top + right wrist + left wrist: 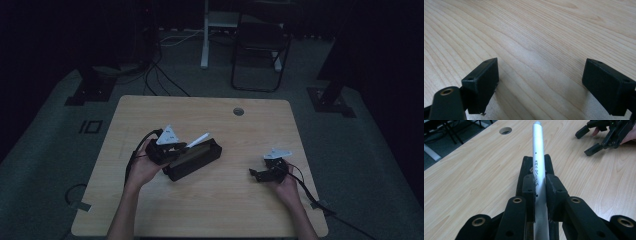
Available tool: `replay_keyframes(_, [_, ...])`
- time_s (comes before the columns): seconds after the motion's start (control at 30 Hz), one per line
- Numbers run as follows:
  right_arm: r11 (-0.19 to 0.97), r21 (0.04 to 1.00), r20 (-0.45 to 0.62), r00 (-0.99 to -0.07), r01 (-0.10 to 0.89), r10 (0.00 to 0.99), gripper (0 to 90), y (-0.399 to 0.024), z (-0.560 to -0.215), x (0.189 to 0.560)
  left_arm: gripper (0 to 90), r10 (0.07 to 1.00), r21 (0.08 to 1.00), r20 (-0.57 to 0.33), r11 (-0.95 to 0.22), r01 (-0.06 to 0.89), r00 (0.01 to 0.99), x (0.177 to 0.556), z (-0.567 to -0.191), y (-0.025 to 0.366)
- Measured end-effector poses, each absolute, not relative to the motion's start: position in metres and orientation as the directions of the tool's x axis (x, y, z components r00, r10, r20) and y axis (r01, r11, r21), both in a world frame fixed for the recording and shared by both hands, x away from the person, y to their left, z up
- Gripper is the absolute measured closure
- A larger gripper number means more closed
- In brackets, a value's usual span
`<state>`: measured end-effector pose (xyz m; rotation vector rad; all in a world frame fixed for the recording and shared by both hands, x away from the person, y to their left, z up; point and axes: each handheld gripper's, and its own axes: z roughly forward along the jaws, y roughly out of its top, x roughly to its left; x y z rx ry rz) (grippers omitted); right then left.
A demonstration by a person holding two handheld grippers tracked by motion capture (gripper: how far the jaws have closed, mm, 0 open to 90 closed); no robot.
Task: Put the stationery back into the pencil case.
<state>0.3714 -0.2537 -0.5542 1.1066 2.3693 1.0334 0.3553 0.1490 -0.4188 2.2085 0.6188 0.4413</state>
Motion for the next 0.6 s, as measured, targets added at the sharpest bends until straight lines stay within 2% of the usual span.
replay_keyframes(0.6, [0.436,0.730,0.008,-0.645,0.526,0.764,13.9,-0.254,-0.554,0.371,78.9,0.555,0.742,0.087,-0.591,0.318,0.828,0.360,-0.434,0.146])
